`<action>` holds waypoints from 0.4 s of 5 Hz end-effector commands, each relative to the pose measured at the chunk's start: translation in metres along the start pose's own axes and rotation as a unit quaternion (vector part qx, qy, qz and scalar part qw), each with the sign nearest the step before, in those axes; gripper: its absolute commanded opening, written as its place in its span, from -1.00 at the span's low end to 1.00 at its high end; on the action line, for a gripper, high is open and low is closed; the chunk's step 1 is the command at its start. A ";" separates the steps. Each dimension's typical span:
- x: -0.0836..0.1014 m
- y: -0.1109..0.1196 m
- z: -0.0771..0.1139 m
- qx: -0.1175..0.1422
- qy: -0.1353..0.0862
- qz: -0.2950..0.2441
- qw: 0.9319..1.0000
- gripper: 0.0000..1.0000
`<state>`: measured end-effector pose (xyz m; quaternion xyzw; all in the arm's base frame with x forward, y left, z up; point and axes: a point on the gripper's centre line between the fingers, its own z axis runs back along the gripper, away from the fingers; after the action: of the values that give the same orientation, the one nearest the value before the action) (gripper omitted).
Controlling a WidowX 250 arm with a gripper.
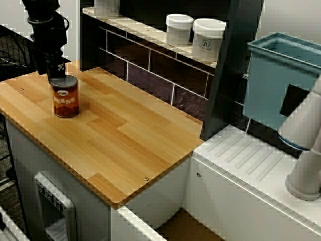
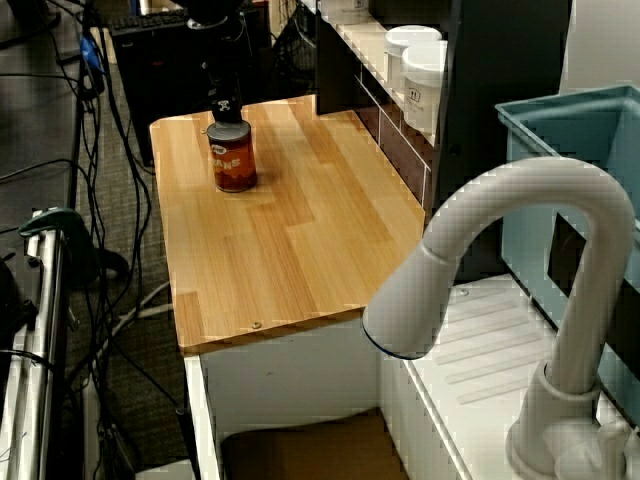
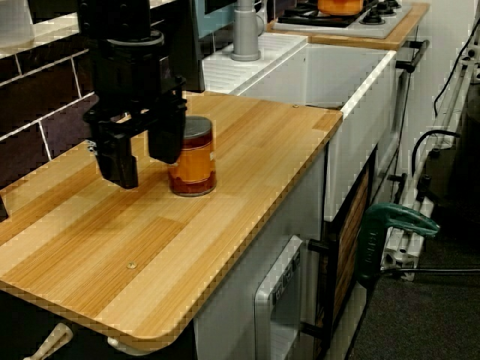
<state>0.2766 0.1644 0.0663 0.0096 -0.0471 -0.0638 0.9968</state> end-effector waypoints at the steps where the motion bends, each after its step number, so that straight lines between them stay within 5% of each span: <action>1: -0.015 -0.040 0.024 0.021 -0.028 -0.008 0.999 1.00; 2: -0.013 -0.058 0.022 0.020 -0.026 -0.007 0.999 1.00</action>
<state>0.2669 0.1131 0.0667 0.0140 -0.0499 -0.0716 0.9961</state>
